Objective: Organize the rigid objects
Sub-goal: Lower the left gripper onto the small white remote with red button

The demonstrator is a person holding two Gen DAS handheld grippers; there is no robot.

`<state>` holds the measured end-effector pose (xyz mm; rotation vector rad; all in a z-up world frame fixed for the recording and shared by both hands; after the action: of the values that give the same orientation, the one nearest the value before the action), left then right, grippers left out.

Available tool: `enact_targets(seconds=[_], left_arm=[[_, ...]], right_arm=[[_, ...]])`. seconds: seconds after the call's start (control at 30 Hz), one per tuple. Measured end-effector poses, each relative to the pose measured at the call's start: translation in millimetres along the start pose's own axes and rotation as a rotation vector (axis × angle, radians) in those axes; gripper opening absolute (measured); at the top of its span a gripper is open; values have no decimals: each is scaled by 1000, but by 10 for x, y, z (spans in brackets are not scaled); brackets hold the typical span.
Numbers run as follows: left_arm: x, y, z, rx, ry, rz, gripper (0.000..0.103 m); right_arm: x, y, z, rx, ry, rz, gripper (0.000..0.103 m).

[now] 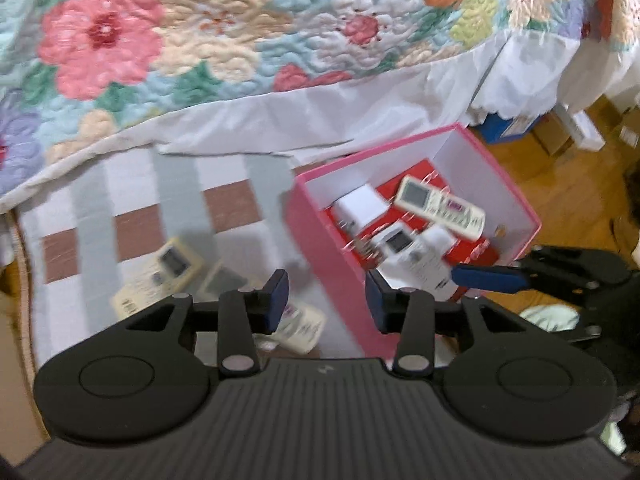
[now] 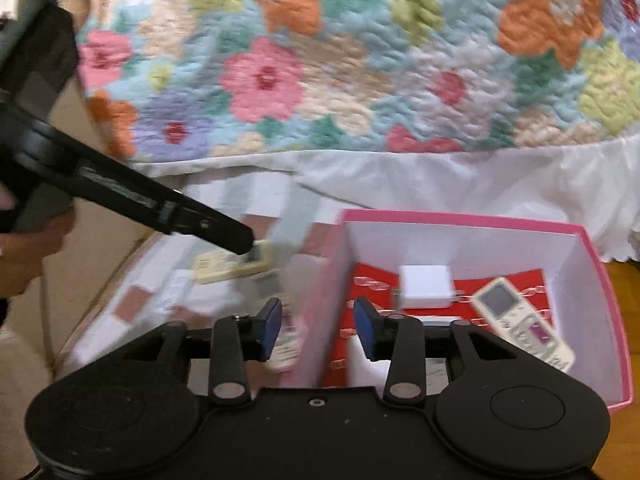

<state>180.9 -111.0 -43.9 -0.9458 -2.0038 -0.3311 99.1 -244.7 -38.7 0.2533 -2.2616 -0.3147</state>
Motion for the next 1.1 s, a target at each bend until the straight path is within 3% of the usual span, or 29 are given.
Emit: enact_targets(seconds=[0.17, 0.3, 0.4, 0.5, 0.57, 0.67, 0.8, 1.1], left_arm=[[252, 323, 305, 16, 13, -43, 54], [305, 692, 610, 78, -1, -102, 55], [175, 1000, 889, 198, 12, -93, 55], [11, 1261, 1136, 274, 56, -132, 55], [-102, 1424, 1275, 323, 64, -145, 55], [-259, 1626, 1446, 376, 71, -186, 55], [-449, 1771, 1572, 387, 82, -213, 55], [-784, 1982, 1746, 480, 75, -218, 57]], right_arm=[[6, 473, 76, 37, 68, -138, 50], [-197, 782, 187, 110, 112, -194, 55], [-469, 946, 328, 194, 139, -164, 55], [-757, 1068, 458, 223, 156, -132, 58], [-895, 1107, 490, 196, 130, -134, 74], [-1093, 1202, 572, 236, 85, -151, 79], [-1499, 1298, 728, 322, 108, -139, 79], [-2221, 1247, 898, 275, 146, -91, 79]])
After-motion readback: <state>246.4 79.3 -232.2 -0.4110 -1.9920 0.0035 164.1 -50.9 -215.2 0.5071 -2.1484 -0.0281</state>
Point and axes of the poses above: each gripper's, at about its wrist camera, not at the fingertips, and x roughly against the way its jaws point, y to its left, z to its underside, the point moved 5 cm from there along -x, roughly the way its jaws point, and after that the axes turned 14 degrees about -x, right-handed, at the moved point
